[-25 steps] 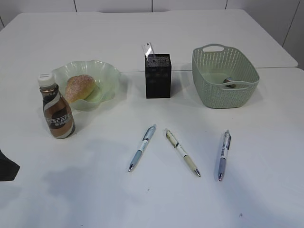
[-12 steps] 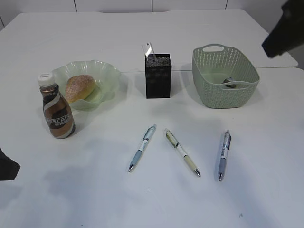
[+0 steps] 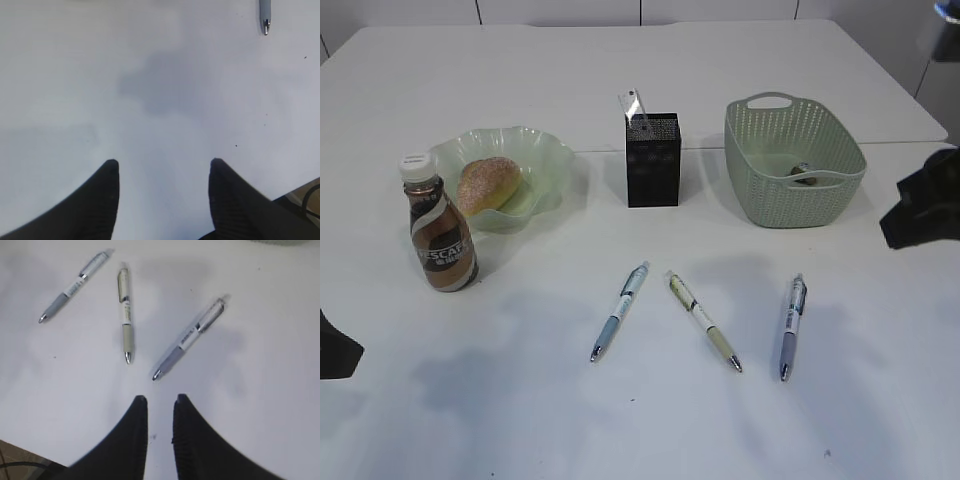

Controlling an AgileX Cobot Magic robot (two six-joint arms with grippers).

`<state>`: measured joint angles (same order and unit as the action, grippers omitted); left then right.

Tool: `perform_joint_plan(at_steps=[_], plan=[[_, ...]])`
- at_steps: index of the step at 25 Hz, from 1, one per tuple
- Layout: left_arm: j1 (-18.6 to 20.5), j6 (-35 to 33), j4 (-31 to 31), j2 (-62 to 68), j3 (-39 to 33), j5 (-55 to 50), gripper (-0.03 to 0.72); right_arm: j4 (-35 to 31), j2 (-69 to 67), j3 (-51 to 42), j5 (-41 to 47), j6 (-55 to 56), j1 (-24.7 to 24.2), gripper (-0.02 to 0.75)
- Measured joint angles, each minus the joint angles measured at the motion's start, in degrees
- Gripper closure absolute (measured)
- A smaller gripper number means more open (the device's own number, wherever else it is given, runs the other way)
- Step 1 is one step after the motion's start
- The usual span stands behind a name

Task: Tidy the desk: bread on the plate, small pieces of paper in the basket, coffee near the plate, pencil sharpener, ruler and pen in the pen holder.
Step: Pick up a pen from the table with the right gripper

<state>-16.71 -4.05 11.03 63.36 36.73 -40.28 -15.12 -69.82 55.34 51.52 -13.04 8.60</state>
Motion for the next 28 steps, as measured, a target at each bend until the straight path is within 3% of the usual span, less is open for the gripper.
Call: perform_joint_plan(at_steps=[7,13,21,28], plan=[[0.0,0.0,0.12,0.0,0.0,0.0,0.287,5.43,-6.68,-5.44,-4.77,9.37,0.0,0.577],[0.0,0.0,0.43,0.0,0.0,0.17,0.287,2.96,-13.62,-5.53,-10.56,13.35,0.0,0.573],[0.0,0.0,0.48,0.0,0.0,0.4,0.287,-3.02,-20.71,-5.53,-17.58,17.07,0.0,0.402],[0.0,0.0,0.56,0.0,0.0,0.53,0.287,-0.94,-27.79,-0.68,-18.07,26.08,0.0,0.381]])
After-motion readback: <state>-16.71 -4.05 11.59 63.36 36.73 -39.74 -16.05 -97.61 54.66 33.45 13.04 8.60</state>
